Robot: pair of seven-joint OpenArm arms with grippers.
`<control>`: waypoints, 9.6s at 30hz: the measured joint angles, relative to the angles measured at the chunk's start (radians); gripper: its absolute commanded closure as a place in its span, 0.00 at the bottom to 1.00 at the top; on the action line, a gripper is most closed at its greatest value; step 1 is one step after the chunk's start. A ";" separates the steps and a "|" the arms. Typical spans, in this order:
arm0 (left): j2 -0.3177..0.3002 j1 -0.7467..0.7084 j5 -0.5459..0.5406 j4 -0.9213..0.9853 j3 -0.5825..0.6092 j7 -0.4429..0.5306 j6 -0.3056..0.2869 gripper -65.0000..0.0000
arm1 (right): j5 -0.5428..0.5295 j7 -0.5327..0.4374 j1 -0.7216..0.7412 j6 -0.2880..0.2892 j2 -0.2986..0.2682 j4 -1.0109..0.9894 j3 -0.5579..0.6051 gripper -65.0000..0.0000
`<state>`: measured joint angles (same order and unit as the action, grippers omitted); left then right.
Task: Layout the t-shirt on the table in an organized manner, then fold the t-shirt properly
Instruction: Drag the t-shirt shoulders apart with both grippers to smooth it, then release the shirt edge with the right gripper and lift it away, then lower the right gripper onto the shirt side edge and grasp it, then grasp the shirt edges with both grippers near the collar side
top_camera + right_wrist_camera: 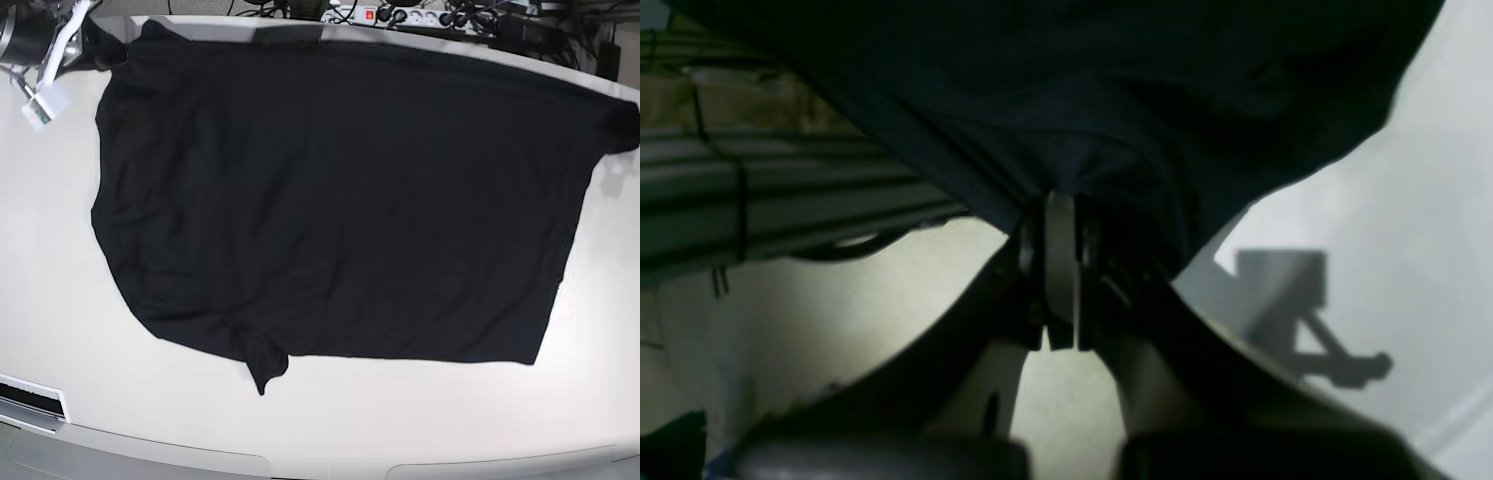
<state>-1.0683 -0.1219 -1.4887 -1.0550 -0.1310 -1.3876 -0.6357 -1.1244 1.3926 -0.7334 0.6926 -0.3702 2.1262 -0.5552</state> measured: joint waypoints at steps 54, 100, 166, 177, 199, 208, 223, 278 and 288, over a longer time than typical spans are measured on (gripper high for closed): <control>0.156 0.219 0.175 -0.133 0.000 0.172 -0.057 1.00 | 0.287 -0.320 0.349 -0.016 0.005 -0.263 0.153 1.00; 0.168 0.250 0.294 -0.133 0.000 0.256 -0.057 1.00 | 0.455 -0.391 0.468 -0.074 -0.032 -0.269 0.326 1.00; 0.171 0.299 0.284 -0.129 -0.001 0.202 -0.057 0.37 | 0.497 -0.432 0.265 -0.199 0.152 -0.419 0.317 0.94; 0.171 0.299 0.285 -0.129 -0.001 0.179 -0.057 0.37 | 0.328 -0.280 0.321 -0.045 0.148 -0.182 0.317 1.00; 0.171 0.299 0.266 -0.129 -0.001 0.179 -0.057 0.37 | 0.342 -0.391 0.799 -0.003 0.150 -0.718 0.317 1.00; 0.171 0.299 0.266 -0.129 -0.001 0.179 -0.057 0.37 | 0.354 -0.425 0.901 -0.042 0.155 -0.932 0.317 1.00; 0.171 0.299 0.266 -0.129 -0.001 0.178 -0.057 0.37 | 0.612 -0.514 0.907 -0.289 0.241 -0.937 0.317 0.70; 0.457 0.280 0.819 0.013 0.105 0.546 -0.057 1.00 | 0.859 -0.507 0.581 -0.203 0.066 -0.608 0.513 1.00; 0.471 0.289 0.838 0.104 0.097 0.598 -0.069 1.00 | 0.837 -0.536 0.585 -0.203 0.064 -0.681 0.512 1.00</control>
<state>-0.5972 0.1673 -0.6502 -0.9512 -0.0338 -0.7898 -0.7044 -0.2878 0.8566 -0.1486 0.4896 -0.3061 1.4448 -0.0437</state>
